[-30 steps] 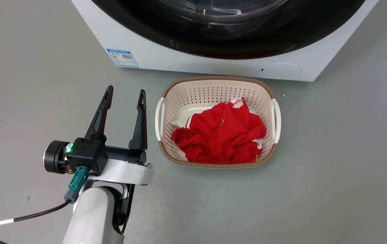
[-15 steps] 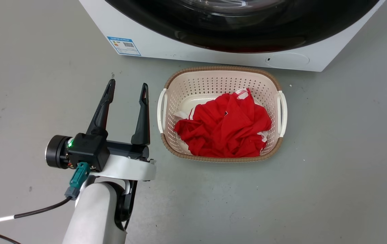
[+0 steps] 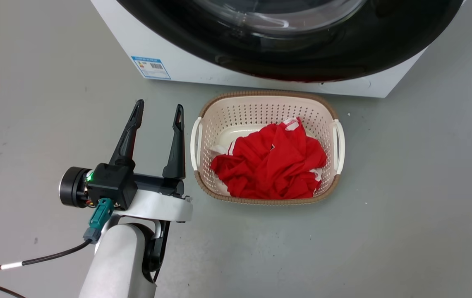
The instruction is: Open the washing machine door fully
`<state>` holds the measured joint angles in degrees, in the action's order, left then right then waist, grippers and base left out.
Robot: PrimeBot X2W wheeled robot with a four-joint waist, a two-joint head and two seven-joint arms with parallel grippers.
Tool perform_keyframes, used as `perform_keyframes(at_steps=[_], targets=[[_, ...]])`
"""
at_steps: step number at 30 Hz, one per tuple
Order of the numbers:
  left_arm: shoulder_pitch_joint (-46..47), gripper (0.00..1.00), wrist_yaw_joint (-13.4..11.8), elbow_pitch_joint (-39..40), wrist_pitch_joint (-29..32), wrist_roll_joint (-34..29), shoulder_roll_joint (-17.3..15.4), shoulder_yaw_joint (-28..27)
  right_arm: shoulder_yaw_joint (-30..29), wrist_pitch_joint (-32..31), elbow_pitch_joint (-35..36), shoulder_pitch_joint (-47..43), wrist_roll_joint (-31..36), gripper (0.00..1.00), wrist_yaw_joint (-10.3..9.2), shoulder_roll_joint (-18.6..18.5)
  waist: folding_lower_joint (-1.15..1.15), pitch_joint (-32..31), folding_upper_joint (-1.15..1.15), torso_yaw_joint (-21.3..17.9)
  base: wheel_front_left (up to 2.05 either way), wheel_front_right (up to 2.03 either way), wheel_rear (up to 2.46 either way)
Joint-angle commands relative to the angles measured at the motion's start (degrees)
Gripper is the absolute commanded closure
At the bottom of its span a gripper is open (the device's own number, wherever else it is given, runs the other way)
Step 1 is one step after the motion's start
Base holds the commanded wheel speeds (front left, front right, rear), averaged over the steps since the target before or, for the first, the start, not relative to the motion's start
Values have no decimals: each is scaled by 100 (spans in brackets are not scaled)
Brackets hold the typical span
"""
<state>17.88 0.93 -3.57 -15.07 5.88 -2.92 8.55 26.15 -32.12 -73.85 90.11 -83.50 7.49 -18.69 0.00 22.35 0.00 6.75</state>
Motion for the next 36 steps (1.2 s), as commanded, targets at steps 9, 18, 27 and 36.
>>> perform_keyframes(at_steps=[9, 18, 27, 36], targets=[[-315, 0, 6, -179, -15, -78, 5, -54, -114, -789, 28, -694, -269, 100, 1, 328, 0, -667, 0, -131, 0, 0, 0], [-599, 0, 56, -279, -15, -165, 6, -96, -159, -1336, 431, -1408, -453, 100, 0, 471, 0, -1134, 0, -201, 0, 0, 0], [-848, 0, 98, -349, -15, -223, 6, -149, -174, -1708, 1048, -2364, -651, 100, 0, 656, 0, -1558, 0, -214, 0, 0, 0], [-1065, 0, 137, -397, -15, -288, 6, -193, -149, -2024, 1903, -3254, -868, 100, 0, 969, 0, -1863, 0, -191, 0, 0, 0]])
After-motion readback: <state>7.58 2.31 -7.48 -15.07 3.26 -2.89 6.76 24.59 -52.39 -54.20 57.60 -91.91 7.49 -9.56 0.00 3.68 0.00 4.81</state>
